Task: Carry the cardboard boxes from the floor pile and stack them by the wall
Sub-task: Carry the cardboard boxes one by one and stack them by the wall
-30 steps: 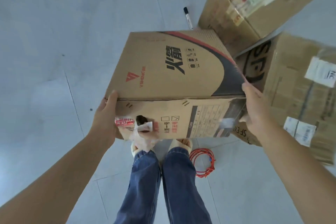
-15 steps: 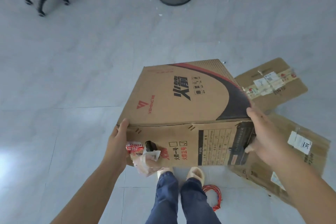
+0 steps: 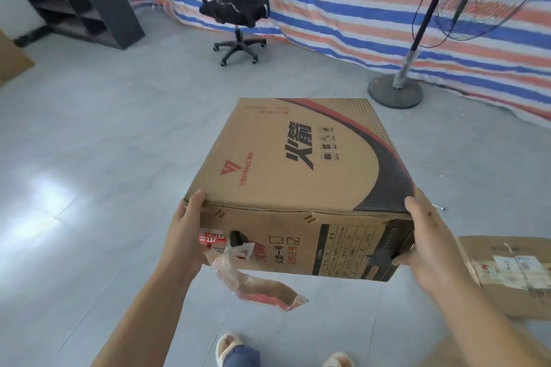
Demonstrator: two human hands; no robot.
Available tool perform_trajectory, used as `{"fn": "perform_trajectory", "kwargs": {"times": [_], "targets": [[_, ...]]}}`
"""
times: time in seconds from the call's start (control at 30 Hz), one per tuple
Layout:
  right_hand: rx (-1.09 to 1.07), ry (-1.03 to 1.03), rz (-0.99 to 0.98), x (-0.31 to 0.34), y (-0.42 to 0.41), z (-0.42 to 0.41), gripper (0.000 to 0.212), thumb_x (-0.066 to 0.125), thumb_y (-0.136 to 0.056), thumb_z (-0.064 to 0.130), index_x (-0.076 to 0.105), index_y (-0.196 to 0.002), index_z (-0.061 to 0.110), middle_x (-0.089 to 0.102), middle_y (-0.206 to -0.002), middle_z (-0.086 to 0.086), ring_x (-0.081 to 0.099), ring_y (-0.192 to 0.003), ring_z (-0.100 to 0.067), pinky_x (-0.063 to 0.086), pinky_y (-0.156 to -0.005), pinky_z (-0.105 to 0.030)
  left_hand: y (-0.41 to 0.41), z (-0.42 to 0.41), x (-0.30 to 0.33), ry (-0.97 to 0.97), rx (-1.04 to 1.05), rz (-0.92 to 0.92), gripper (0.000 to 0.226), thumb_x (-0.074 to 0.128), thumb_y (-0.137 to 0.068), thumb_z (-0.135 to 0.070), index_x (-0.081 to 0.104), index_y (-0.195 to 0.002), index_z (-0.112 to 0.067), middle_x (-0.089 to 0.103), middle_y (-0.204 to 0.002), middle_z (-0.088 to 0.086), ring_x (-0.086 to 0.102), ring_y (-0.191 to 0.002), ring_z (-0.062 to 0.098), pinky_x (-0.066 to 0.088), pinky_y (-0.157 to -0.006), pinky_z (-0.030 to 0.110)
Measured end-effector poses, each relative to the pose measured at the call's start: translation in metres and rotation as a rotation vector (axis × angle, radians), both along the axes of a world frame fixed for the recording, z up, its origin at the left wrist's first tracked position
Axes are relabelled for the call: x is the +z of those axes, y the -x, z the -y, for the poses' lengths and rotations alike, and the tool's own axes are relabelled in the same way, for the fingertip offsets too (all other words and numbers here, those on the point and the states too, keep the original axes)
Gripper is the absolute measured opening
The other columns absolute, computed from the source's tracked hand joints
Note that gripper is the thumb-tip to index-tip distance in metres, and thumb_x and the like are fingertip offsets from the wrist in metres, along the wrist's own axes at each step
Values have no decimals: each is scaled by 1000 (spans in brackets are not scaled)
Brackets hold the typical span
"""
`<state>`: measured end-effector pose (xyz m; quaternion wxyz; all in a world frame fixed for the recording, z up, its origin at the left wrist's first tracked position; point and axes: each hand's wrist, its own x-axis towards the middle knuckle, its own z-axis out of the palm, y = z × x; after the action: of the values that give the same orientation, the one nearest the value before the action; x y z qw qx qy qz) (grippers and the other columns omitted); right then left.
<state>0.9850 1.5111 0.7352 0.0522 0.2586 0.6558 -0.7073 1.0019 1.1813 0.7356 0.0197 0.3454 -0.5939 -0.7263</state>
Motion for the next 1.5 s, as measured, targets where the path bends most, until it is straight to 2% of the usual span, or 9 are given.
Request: {"fn": "perform_trajectory", "kwargs": {"times": [0.1, 0.2, 0.43, 0.57, 0.87, 0.97, 1.13, 1.33, 1.5], "targets": [[67, 0, -18, 7, 7, 51, 27, 37, -101, 40, 60, -108, 52, 72, -94, 7, 65, -95, -16, 54, -74, -62, -12, 49, 3, -34, 66, -18, 19, 59, -86, -46, 65, -96, -31, 72, -80, -4, 71, -68, 16, 54, -51, 35], [131, -14, -13, 10, 16, 112, 25, 37, -100, 44, 60, -109, 48, 71, -99, -1, 63, -102, -22, 50, -77, -69, -21, 106, 5, -38, 126, -13, 17, 59, -86, -46, 65, -95, -33, 73, -77, -6, 72, -67, 16, 54, -48, 32], [258, -46, -16, 8, 32, 249, 24, 38, -99, 47, 59, -108, 52, 72, -98, 4, 63, -105, -22, 48, -84, -68, -41, 234, 2, -8, 241, 9, 16, 57, -87, -48, 61, -93, -34, 64, -99, 1, 66, -86, 24, 54, -62, 40], [325, -57, -3, 6, 47, 303, 26, 38, -98, 45, 60, -106, 54, 73, -95, 4, 65, -99, -21, 47, -77, -71, -47, 282, 0, -27, 297, 25, 16, 57, -87, -50, 60, -92, -35, 65, -94, -1, 68, -78, 19, 54, -52, 34], [486, -109, 14, -8, 113, 399, 21, 40, -97, 50, 59, -103, 56, 71, -84, 11, 63, -95, -17, 55, -70, -52, -35, 355, -17, -37, 472, 84, 16, 59, -84, -52, 61, -89, -37, 67, -99, -1, 65, -92, 20, 53, -84, 47], [532, -114, 20, -16, 146, 430, 19, 40, -97, 52, 57, -105, 56, 70, -83, 13, 61, -96, -17, 51, -61, -44, -12, 379, -21, -35, 532, 83, 15, 59, -85, -50, 59, -89, -35, 65, -98, -1, 64, -90, 19, 54, -76, 43], [619, -117, 17, -21, 226, 487, 22, 38, -99, 48, 57, -98, 60, 68, -76, 21, 57, -92, -11, 48, -71, -53, 42, 416, -26, 3, 635, 88, 32, 57, -86, -51, 56, -108, -29, 62, -101, 1, 62, -93, 22, 49, -63, 37], [734, -115, -16, -13, 332, 550, 26, 36, -100, 47, 57, -104, 62, 69, -80, 22, 60, -94, -12, 49, -64, -48, 123, 460, -24, -4, 693, 102, 37, 55, -88, -51, 53, -115, -26, 63, -103, 3, 62, -95, 26, 53, -73, 43], [853, -107, -35, -9, 399, 621, 28, 35, -101, 45, 56, -113, 58, 72, -96, 14, 63, -102, -15, 51, -79, -56, 166, 508, -22, -19, 792, 99, 30, 55, -88, -50, 57, -109, -29, 65, -103, 4, 65, -95, 27, 55, -80, 50]]}}
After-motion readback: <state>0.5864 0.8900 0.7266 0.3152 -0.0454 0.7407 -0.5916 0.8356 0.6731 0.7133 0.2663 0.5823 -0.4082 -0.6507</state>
